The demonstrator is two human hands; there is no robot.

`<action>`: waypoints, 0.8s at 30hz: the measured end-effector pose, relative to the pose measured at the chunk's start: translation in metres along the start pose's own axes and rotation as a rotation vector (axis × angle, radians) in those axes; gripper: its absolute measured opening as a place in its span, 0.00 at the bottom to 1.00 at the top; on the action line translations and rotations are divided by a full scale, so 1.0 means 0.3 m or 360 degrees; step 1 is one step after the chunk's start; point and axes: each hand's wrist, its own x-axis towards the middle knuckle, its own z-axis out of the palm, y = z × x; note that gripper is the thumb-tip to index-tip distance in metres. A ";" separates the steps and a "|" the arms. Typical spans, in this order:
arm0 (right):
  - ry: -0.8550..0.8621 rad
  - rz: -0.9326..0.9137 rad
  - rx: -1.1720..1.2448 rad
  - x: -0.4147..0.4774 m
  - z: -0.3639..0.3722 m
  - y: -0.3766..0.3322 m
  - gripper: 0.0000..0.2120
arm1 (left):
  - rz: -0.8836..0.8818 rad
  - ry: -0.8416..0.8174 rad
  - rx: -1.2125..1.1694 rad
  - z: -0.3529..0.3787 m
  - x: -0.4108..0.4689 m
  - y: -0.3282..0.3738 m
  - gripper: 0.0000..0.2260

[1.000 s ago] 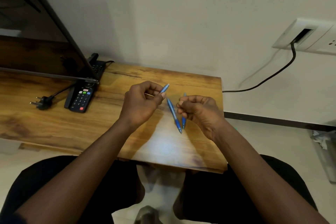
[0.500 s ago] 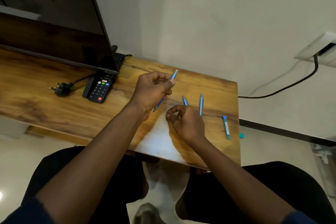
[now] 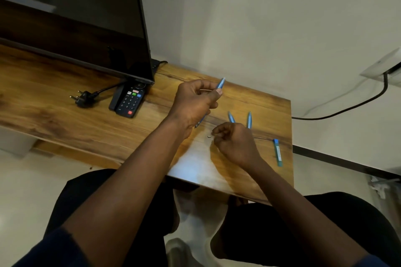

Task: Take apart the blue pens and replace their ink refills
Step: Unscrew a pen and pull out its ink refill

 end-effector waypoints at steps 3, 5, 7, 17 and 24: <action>-0.0079 -0.0026 -0.0035 0.001 -0.026 -0.014 0.14 | -0.0011 -0.0003 0.0006 0.006 0.001 -0.002 0.03; -0.0045 -0.0128 -0.0182 0.002 -0.033 -0.017 0.18 | -0.0014 -0.0005 0.0031 0.009 0.003 -0.006 0.03; 0.0014 -0.0251 -0.0314 0.000 -0.030 -0.017 0.19 | -0.0018 -0.0006 0.0048 0.009 0.003 -0.011 0.04; 0.0354 -0.0371 -0.0215 -0.001 0.016 0.003 0.12 | -0.0014 -0.0057 0.0139 0.017 0.003 -0.023 0.05; 0.0353 -0.0353 -0.0239 -0.008 0.049 0.011 0.09 | -0.0018 -0.0040 0.0170 0.011 0.015 -0.048 0.04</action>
